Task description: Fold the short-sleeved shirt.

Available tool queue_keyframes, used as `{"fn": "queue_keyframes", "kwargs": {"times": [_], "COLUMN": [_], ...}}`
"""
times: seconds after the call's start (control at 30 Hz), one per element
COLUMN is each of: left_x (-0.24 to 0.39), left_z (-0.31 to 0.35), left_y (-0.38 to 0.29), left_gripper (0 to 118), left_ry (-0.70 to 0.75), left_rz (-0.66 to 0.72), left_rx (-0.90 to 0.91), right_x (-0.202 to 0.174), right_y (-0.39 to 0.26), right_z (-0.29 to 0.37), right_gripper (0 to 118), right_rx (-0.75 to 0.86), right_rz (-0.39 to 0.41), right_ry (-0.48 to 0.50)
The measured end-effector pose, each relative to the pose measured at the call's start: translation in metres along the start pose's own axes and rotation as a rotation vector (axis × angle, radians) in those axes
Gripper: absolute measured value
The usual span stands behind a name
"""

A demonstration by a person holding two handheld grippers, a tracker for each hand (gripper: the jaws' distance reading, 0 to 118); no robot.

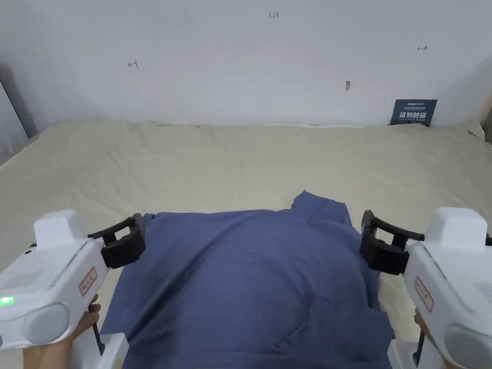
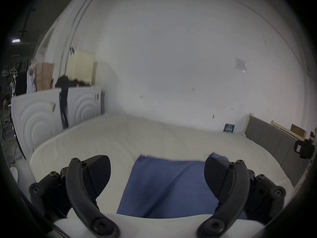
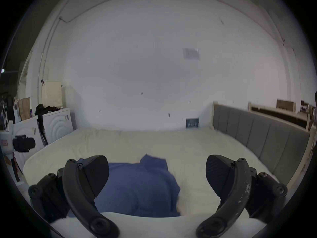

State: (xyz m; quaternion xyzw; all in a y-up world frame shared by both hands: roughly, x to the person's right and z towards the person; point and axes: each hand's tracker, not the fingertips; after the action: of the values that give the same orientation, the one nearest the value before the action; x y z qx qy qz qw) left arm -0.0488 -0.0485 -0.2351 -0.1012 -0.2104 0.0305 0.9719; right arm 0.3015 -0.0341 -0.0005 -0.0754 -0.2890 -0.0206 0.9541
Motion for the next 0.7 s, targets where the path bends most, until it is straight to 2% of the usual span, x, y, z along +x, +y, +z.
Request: {"fn": "queue_keyframes", "kwargs": {"times": [0.07, 0.13, 0.2, 0.23, 0.27, 0.5, 0.7], "left_x": [0.007, 0.014, 0.019, 0.021, 0.023, 0.013, -0.018], "left_z": [0.005, 0.011, 0.013, 0.013, 0.013, 0.011, -0.002], "left_y": [0.003, 0.006, 0.004, 0.003, 0.002, -0.005, -0.033], "left_gripper": [106, 89, 43, 16, 1, 0, 0], "left_ry": [-0.016, -0.022, -0.032, -0.032, -0.036, -0.058, -0.034], "left_rz": [-0.029, -0.061, -0.078, -0.090, -0.099, -0.123, -0.094], "left_rx": [0.063, 0.102, 0.117, 0.115, 0.115, 0.045, -0.182], "right_x": [-0.008, -0.011, -0.016, -0.017, -0.017, -0.016, -0.012], "right_y": [0.007, 0.006, 0.006, 0.005, 0.003, -0.007, -0.015], "right_z": [0.004, 0.008, 0.010, 0.010, 0.009, 0.010, 0.007], "right_gripper": [113, 98, 54, 27, 2, 1, 1], "right_rx": [0.002, 0.057, 0.061, 0.061, 0.065, 0.053, 0.020], "right_rz": [0.039, 0.045, 0.061, 0.072, 0.080, 0.074, 0.045], "right_ry": [-0.006, 0.006, -0.013, -0.012, -0.014, -0.002, 0.003]}}
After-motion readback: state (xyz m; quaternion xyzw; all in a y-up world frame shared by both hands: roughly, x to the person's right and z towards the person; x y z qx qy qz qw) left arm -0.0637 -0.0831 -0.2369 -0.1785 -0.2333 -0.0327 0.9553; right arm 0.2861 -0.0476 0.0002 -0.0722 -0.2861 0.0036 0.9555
